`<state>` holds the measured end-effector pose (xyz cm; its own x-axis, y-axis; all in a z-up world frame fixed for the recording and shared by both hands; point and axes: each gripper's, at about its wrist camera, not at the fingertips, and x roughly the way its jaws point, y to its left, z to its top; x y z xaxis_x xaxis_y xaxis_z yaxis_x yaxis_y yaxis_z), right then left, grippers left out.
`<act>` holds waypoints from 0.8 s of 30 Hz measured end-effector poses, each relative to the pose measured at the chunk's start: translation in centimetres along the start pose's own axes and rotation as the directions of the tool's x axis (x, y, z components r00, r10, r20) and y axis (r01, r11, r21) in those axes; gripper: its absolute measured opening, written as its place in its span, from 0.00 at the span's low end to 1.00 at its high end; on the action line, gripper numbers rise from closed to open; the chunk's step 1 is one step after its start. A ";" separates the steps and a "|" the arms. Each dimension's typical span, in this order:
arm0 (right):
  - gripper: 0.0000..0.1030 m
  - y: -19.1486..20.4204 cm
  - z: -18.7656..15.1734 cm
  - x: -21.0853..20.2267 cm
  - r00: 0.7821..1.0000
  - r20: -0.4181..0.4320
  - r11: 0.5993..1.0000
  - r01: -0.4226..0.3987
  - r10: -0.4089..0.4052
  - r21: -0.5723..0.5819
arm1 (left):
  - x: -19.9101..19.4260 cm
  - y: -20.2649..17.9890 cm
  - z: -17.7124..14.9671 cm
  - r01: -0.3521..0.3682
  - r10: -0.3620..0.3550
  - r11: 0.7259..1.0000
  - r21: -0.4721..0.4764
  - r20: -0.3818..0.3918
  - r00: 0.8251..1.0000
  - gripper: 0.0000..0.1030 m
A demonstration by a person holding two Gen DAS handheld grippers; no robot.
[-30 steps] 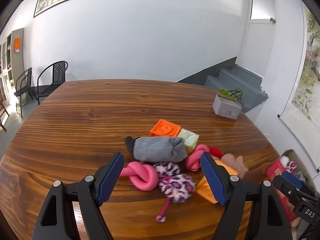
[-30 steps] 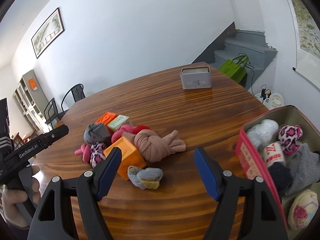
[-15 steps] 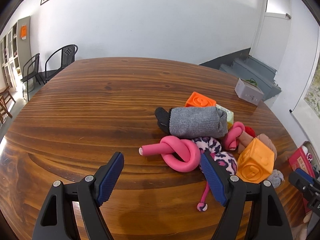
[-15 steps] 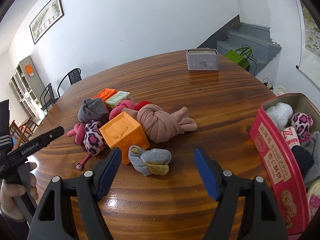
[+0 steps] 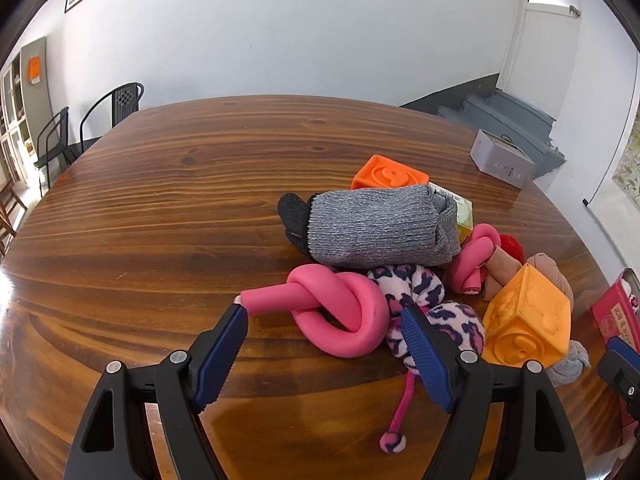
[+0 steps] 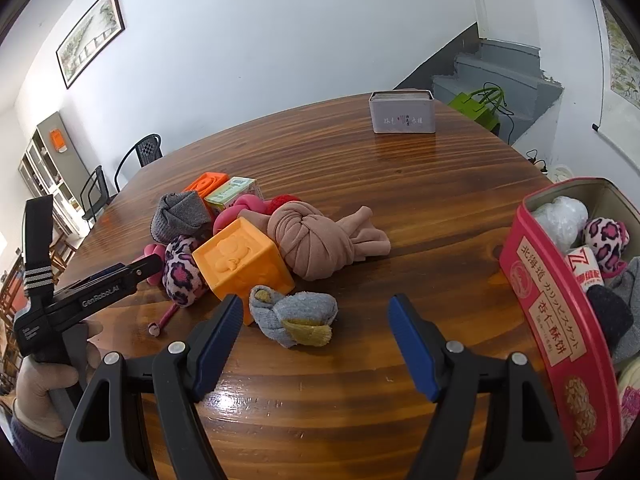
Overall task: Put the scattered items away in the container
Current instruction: 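Move both grippers back to the pile of remaining items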
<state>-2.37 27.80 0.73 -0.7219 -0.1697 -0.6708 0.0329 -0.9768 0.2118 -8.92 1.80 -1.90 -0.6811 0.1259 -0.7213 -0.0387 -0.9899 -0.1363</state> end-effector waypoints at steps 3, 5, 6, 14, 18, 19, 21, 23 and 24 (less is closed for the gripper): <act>0.76 -0.3 0.1 0.1 1.000 -0.003 1.000 0.004 -0.004 0.010 | 0.3 -0.2 0.4 0.003 -0.003 1.000 -0.005 0.012 1.000 0.78; 0.76 -0.4 0.1 0.1 1.000 -0.002 1.000 0.006 -0.006 0.013 | 0.5 0.0 0.7 0.003 -0.003 1.000 -0.016 0.017 1.000 0.78; 0.76 -0.4 0.1 0.1 1.000 -0.002 1.000 0.007 -0.007 0.013 | 0.6 0.2 0.8 0.003 -0.002 1.000 -0.023 0.017 1.000 0.78; 0.76 0.0 0.0 0.3 1.000 -0.009 1.000 0.004 -0.004 -0.008 | 1.5 2.5 0.3 -0.022 0.019 0.998 -0.062 -0.050 0.999 0.78; 0.76 0.0 0.0 0.1 1.000 -0.002 1.000 0.002 -0.002 -0.009 | 1.1 3.3 -0.3 -0.029 0.025 0.998 -0.051 -0.066 0.997 0.78; 0.76 0.0 0.0 0.1 1.000 0.000 1.000 0.001 -0.001 -0.007 | 0.9 3.5 -0.5 -0.030 0.026 0.998 -0.053 -0.065 0.998 0.78; 0.76 0.1 0.0 0.1 1.000 0.001 1.000 0.000 0.000 -0.006 | 0.6 4.0 -0.7 -0.034 0.029 0.997 -0.067 -0.063 0.998 0.78; 0.76 0.2 -0.1 0.1 1.000 -0.001 1.000 0.000 0.000 -0.009 | 0.4 4.4 -0.8 -0.044 0.040 0.996 -0.076 -0.058 0.998 0.78; 0.76 0.3 -0.1 0.2 1.000 -0.003 1.000 0.001 -0.001 -0.013 | 0.4 4.5 -0.7 -0.049 0.045 0.996 -0.081 -0.055 0.997 0.78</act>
<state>-2.41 27.48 0.58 -0.7198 -0.1692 -0.6733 0.0414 -0.9786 0.2016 -8.79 -2.59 -3.28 -0.6408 0.0846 -0.7631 0.0542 -0.9864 -0.1549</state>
